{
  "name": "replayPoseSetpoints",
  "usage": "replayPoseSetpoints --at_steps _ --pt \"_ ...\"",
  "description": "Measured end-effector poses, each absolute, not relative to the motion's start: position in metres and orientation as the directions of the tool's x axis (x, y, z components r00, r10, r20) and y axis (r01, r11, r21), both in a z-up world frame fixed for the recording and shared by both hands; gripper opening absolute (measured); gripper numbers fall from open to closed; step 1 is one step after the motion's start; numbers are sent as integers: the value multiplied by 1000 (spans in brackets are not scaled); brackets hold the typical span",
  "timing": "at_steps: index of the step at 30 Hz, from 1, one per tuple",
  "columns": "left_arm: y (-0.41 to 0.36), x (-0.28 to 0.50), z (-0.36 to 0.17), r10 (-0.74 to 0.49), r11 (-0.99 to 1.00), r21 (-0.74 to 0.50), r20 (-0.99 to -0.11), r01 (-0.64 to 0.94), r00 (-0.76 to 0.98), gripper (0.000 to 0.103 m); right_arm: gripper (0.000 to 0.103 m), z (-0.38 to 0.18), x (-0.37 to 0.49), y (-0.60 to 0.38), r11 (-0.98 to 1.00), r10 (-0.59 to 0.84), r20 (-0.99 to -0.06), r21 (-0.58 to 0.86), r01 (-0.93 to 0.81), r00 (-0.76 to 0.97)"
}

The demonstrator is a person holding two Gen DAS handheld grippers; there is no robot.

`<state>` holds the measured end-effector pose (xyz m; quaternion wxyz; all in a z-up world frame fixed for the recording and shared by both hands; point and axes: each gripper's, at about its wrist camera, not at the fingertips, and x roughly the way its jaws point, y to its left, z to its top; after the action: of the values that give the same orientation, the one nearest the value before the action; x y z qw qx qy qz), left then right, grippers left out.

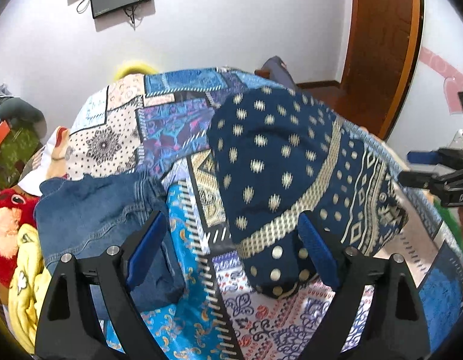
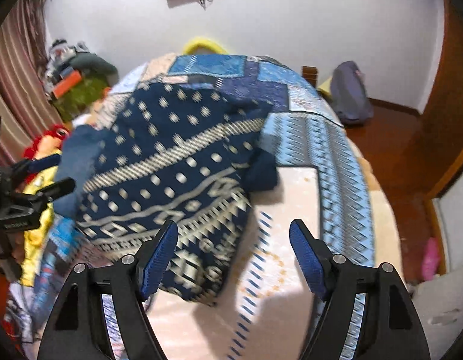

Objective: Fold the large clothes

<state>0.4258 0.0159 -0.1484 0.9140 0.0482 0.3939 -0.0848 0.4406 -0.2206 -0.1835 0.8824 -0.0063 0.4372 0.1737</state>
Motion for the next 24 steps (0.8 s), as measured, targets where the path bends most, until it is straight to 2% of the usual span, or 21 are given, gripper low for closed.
replayPoseSetpoints --at_steps 4,9,12,13,16,24 --pt "21 449 -151 -197 976 -88 -747 199 635 90 75 -193 458 -203 918 358 -786 198 -343 504" --pt "27 488 -178 -301 953 -242 -788 180 538 90 75 -230 493 -188 909 376 -826 241 -339 420" --pt "29 507 -195 -387 922 -346 -785 175 484 90 77 -250 517 -193 887 445 -819 349 -301 363" --pt "29 513 -199 -408 912 -372 -783 172 470 90 81 -254 525 -196 877 470 -810 384 -290 350" --pt "27 529 -210 -428 902 -398 -781 165 454 98 85 -264 544 -201 847 528 -786 460 -266 323" --pt "32 557 -231 -523 843 -524 -746 120 413 95 86 -276 572 -191 794 605 -738 534 -291 297"
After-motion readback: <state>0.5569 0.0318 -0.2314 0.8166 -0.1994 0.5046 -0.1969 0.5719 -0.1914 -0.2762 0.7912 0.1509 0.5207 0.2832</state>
